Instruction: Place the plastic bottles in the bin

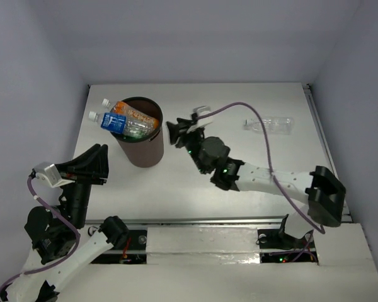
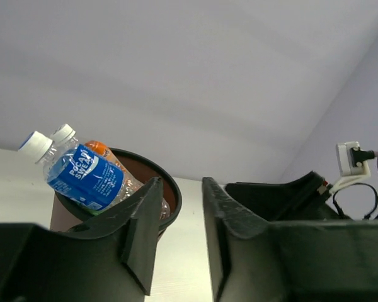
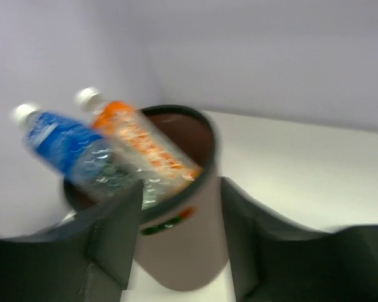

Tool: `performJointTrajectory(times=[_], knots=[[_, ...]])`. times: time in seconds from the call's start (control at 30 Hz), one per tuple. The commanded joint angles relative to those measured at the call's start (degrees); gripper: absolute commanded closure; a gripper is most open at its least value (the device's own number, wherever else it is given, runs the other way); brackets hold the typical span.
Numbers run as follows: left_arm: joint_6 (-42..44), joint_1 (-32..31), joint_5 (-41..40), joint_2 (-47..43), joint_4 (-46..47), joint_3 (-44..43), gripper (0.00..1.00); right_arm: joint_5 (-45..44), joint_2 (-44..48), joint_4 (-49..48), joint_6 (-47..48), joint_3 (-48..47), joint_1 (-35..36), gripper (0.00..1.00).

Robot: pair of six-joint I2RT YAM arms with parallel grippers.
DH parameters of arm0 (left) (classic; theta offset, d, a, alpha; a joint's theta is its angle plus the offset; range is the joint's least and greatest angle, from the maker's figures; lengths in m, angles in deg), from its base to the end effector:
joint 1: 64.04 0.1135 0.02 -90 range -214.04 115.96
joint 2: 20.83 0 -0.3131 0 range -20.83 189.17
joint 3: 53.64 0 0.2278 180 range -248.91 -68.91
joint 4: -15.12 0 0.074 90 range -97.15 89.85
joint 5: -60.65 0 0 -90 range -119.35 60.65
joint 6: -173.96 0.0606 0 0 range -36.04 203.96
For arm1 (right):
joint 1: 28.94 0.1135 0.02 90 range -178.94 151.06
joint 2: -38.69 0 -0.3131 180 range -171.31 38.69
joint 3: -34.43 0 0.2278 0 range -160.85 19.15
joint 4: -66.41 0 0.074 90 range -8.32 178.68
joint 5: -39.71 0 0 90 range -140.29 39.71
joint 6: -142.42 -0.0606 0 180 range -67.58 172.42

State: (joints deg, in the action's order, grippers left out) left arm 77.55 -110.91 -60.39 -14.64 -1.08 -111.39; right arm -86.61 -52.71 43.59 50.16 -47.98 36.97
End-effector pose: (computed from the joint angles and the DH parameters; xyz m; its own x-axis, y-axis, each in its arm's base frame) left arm -0.0093 0.0556 0.3986 0.3555 -0.5194 -0.7771 0.3799 0.8399 -0.3876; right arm 0.1846 0.3249 0.4203 0.0777 0.2517 -0.9647 -0.5043 0.8446 0.1798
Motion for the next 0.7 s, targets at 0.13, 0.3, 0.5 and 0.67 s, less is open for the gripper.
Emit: performJointTrajectory(times=[0.13,0.3,0.5,0.67], knots=[[0.44,-0.33,4.76,1.36,2.77,0.29,0.88,1.05,12.11,32.69,-44.12,6.05,-22.55,1.00],[-0.62,-0.33,8.98,1.54,2.07,0.47,1.00,8.18,13.61,49.49,-52.30,6.49,-40.38,0.96],[-0.97,-0.33,11.45,0.57,1.72,1.34,1.00,13.89,10.12,55.82,-51.11,4.13,-57.62,0.23],[-1.23,-0.33,12.06,-0.83,1.81,2.31,0.96,11.71,-4.02,68.82,-44.77,-9.56,-66.08,0.14]])
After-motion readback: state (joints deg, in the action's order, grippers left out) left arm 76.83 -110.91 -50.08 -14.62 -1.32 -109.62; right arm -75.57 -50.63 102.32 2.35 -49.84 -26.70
